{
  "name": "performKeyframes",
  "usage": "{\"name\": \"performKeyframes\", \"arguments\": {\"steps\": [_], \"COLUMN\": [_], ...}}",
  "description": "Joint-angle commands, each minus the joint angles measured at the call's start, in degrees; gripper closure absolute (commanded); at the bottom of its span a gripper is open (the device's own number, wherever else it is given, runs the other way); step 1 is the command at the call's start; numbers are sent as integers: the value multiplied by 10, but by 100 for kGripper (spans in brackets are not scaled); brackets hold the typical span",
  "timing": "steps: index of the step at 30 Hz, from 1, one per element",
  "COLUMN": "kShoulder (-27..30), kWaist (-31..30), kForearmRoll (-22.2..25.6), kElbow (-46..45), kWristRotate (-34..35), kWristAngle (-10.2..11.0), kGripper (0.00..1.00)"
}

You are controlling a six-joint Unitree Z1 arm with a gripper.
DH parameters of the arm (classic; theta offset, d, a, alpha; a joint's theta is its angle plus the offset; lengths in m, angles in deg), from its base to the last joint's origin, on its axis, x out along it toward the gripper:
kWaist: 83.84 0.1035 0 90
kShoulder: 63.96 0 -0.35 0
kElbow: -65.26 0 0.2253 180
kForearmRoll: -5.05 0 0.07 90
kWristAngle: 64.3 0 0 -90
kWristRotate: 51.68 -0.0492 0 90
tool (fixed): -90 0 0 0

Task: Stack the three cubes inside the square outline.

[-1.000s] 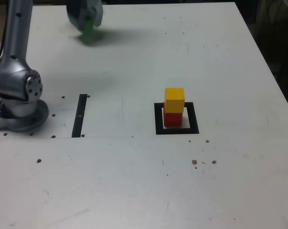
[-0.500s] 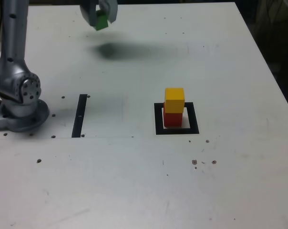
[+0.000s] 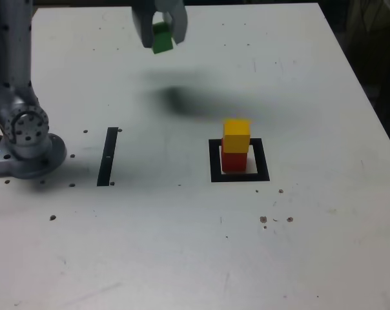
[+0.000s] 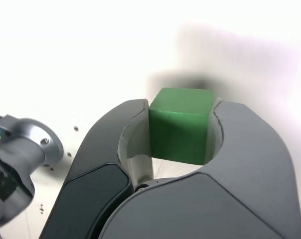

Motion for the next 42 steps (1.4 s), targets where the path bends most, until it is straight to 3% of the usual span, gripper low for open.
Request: {"name": "performKeyframes", "arguments": {"steps": [1,14,24,42], "kShoulder": [8,11,-26,-76], "kWaist": [-24,-174,-262,-330], "kForearmRoll": [7,68,103,104], "kElbow": [-3,39,105,153], "kWristRotate": [15,90,124,156], "kWristAngle": [-1,-15,-33,-38], "kGripper": [70,71,71,71]}}
